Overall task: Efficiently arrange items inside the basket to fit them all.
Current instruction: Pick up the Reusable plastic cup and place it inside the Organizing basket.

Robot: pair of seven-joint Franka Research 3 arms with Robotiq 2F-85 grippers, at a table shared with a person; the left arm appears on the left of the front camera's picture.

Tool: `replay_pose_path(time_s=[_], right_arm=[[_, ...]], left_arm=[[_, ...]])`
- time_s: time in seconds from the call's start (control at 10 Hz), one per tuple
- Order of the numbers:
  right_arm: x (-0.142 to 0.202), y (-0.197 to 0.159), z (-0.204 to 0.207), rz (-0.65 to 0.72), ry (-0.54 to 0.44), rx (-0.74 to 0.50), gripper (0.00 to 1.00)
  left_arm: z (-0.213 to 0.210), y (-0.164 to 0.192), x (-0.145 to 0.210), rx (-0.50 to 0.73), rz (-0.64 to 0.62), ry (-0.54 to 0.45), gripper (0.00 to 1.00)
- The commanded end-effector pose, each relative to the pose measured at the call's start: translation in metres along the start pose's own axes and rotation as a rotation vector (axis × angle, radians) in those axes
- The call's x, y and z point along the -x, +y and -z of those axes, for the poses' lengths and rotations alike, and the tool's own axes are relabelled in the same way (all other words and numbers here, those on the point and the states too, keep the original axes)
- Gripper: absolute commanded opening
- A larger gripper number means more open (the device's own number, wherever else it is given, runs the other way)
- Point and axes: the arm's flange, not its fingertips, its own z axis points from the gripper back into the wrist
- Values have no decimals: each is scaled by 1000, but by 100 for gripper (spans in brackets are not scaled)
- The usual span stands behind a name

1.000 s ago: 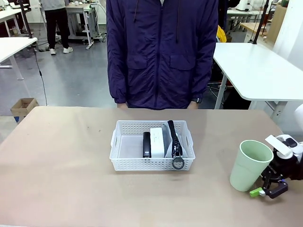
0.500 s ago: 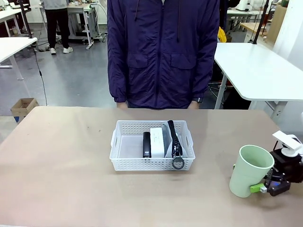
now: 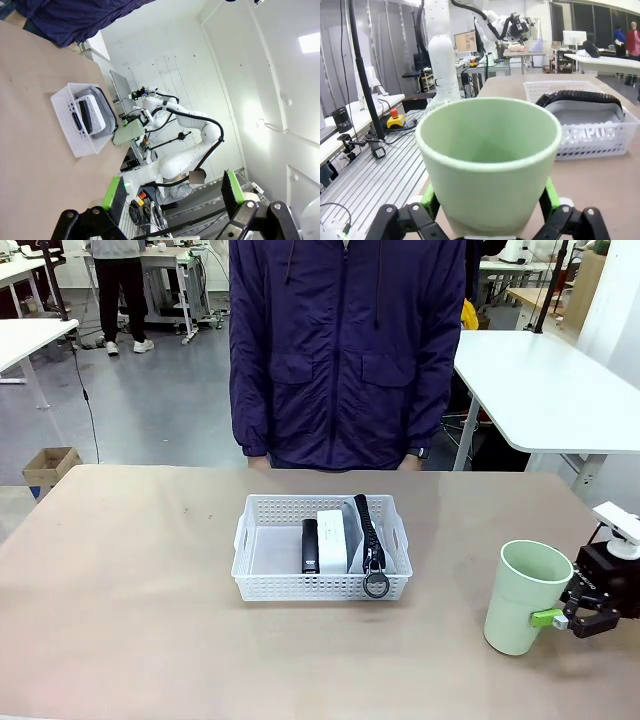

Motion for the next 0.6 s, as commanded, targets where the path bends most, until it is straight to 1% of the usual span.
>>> replay_pose_path(time_s=[0.0,0.4,0.5], right_arm=[[-2,45,21,-32,-9,14,100],[0,45,23,-28,16,17,100],[-1,46,21,-37,16,19,74]], left_arm=[[3,-3,3,-7,1,0,100],[3,-3,3,-7,1,0,100],[3,-3,3,-7,1,0,100]])
